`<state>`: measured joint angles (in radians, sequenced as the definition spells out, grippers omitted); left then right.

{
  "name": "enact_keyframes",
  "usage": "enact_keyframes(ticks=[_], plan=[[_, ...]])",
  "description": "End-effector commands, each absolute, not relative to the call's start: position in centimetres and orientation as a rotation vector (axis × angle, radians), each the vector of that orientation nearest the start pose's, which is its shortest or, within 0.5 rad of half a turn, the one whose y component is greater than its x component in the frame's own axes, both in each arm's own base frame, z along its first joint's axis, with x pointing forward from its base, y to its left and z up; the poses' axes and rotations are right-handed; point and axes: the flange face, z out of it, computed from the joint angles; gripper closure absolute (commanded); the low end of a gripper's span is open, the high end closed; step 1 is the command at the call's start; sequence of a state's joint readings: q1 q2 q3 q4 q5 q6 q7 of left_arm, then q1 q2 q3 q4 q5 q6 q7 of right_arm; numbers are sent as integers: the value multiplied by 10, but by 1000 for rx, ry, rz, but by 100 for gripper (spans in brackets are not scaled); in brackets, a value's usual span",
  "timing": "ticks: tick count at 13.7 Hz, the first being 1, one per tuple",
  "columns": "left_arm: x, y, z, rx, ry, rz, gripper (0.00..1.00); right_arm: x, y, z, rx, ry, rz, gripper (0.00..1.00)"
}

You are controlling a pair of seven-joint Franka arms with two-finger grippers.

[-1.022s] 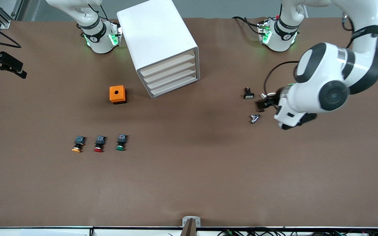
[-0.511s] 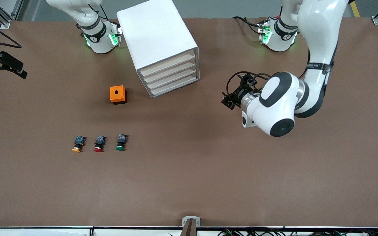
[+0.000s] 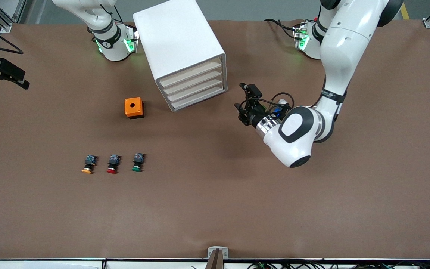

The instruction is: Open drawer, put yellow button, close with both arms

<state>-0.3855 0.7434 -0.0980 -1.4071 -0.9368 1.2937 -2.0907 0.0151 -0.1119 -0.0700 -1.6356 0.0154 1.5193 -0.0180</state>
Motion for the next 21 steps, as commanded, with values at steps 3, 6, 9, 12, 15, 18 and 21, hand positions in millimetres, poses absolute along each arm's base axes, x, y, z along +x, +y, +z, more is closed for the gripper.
enact_keyframes(ticks=[3,6,9,12,15,18,21], plan=[[511,-424,273,1674,2460,-2247,4,531,-33,627,-3134,57,67,0],[501,-435,257,1636,2508,-2298,43,543,-38,611,-3137,70,101,0],[488,-453,255,1645,2480,-2333,47,566,-59,578,-3134,72,144,0],[471,-471,256,1699,2472,-2336,49,570,-69,577,-3166,76,145,0],[458,-483,249,1725,2483,-2339,49,574,-71,569,-3218,61,160,0],[438,-496,244,1780,2492,-2343,55,588,-72,530,-3208,72,160,0],[425,-505,236,1819,2490,-2351,71,593,-76,492,-3167,100,121,0]])
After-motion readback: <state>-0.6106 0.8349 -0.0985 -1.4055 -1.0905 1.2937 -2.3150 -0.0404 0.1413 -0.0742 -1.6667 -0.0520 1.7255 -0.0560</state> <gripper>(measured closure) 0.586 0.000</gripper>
